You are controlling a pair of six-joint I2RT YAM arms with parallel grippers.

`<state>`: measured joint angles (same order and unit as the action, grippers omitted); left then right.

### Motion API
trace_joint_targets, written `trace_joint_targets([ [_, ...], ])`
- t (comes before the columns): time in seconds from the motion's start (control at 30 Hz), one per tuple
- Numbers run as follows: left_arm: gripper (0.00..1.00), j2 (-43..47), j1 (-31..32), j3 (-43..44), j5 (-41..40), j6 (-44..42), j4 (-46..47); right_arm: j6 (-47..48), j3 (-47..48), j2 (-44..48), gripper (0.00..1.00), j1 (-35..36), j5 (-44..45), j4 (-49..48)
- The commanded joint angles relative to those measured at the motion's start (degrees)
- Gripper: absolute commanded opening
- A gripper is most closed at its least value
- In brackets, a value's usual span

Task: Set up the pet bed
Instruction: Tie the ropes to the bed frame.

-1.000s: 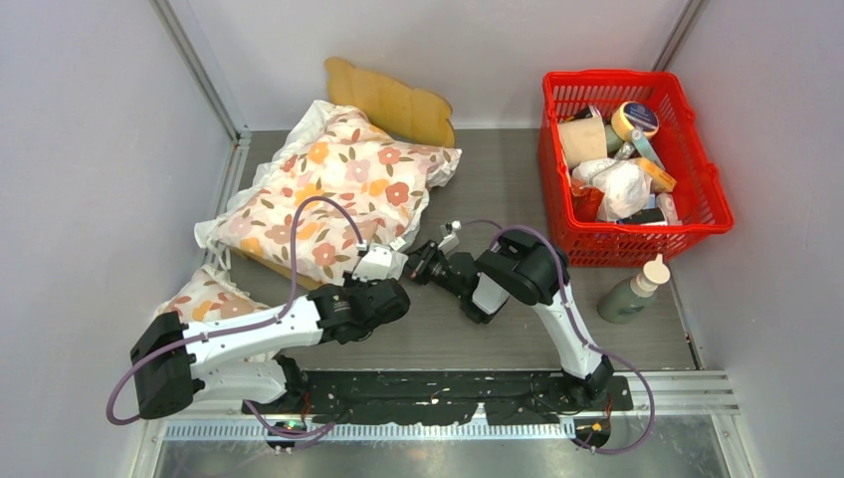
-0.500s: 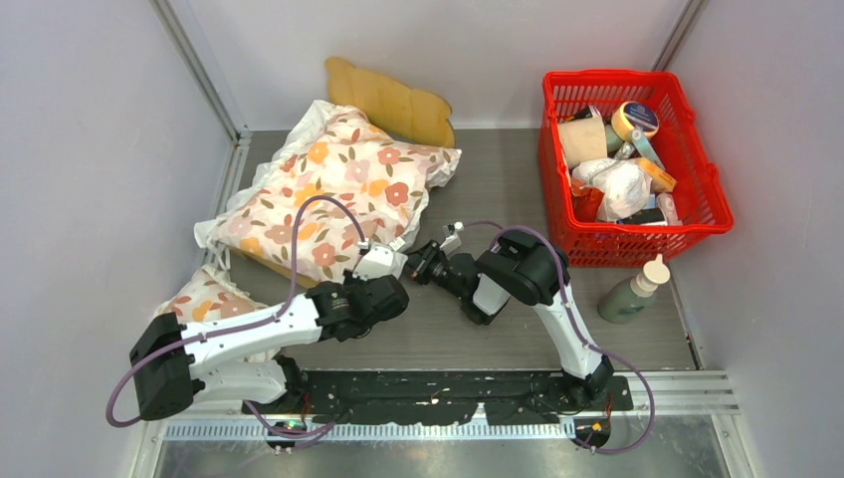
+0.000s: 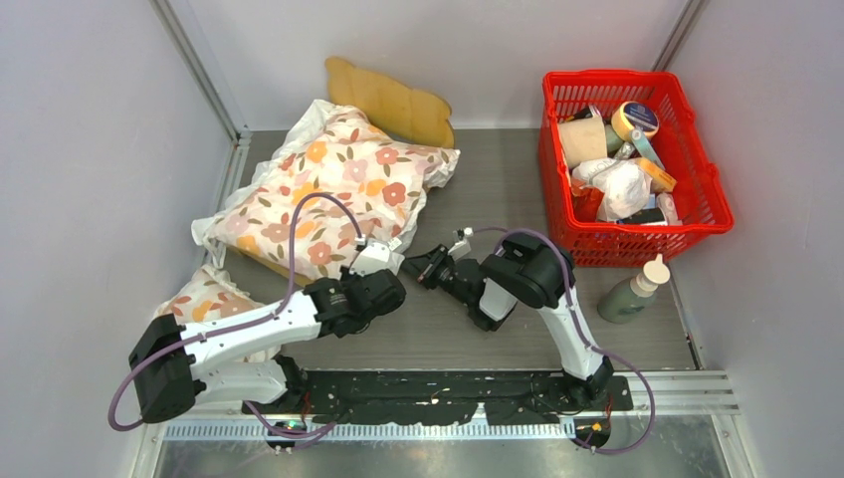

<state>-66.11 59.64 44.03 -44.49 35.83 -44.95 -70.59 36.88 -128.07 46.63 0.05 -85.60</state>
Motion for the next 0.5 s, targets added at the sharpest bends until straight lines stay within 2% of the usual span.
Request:
trace_joint_targets([
  [0.0,0.00,1.8,-1.2,2.4,-4.1,-3.4,2.2,5.3,-5.1,-2.9,0.06,2.2,5.3,-7.2],
  [0.23,0.00,1.2,-1.7,5.8,-1.0,-6.4,4.4,8.5,-11.9,0.5,0.06,9.1,11.8,-7.2],
  [0.47,0.00,1.6,-2.2,4.8,1.4,-7.0,5.6,7.8,-19.4,1.4,0.06,11.1,17.0,-7.2],
])
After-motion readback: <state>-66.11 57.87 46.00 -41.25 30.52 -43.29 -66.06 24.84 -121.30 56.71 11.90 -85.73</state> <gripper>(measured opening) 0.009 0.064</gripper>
